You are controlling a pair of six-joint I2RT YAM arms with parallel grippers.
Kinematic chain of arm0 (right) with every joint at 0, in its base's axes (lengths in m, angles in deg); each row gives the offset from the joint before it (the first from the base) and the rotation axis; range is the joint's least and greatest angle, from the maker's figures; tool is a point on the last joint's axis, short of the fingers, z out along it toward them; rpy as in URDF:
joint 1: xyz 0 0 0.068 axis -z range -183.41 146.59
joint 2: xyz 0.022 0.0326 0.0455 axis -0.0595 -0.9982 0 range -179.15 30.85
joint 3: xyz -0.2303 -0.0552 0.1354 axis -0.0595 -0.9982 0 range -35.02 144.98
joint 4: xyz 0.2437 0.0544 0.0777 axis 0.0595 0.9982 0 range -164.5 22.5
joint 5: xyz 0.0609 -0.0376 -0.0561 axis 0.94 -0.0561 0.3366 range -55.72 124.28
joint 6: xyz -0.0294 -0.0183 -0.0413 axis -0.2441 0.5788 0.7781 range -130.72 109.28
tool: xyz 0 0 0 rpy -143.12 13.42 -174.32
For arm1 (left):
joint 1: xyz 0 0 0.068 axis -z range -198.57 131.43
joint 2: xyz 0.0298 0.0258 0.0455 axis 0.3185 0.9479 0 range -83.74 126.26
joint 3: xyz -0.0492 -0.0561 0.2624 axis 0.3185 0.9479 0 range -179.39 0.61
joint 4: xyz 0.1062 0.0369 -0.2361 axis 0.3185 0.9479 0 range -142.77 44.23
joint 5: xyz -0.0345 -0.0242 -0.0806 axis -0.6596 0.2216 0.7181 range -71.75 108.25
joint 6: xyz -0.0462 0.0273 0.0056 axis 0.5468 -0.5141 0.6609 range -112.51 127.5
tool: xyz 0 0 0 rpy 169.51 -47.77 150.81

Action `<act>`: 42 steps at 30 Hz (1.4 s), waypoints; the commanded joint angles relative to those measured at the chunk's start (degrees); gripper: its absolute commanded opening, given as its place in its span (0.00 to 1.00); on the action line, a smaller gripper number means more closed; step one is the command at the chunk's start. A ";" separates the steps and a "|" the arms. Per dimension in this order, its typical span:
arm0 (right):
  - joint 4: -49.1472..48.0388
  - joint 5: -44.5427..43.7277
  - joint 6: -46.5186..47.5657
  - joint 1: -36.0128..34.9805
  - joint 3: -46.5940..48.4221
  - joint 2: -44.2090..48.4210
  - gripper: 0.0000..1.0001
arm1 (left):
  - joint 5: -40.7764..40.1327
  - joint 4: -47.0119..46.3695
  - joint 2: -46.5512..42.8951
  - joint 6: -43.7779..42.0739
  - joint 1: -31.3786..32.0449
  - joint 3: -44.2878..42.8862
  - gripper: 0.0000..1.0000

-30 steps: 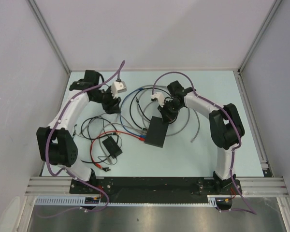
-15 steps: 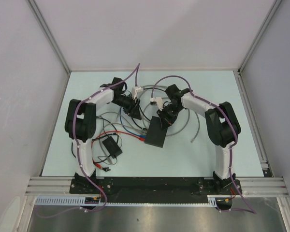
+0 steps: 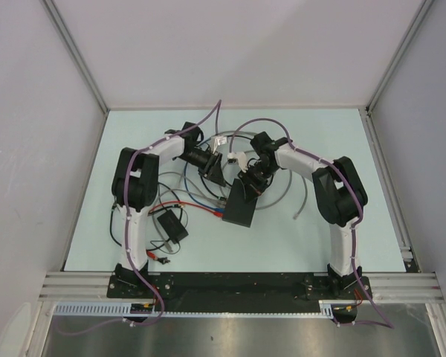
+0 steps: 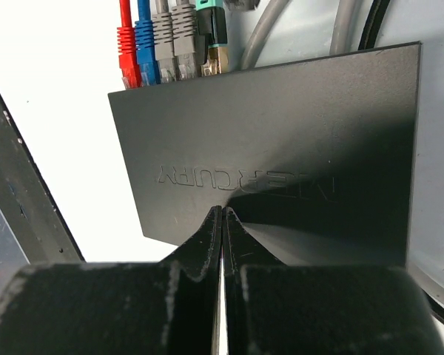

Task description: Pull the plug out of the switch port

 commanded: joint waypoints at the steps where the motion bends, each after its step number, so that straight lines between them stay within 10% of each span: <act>1: -1.41 -6.01 0.98 0.05 -1.69 -2.43 0.00 | 3.34 1.65 1.88 0.55 0.55 -1.49 0.45; 19: -2.29 -5.74 0.10 0.58 -2.48 -2.34 0.00 | 6.07 21.51 10.93 -16.05 2.83 -10.36 0.46; 42: -2.81 -5.48 -0.17 0.67 -2.48 -2.43 0.00 | 6.59 24.15 15.59 -14.39 2.66 -13.97 0.40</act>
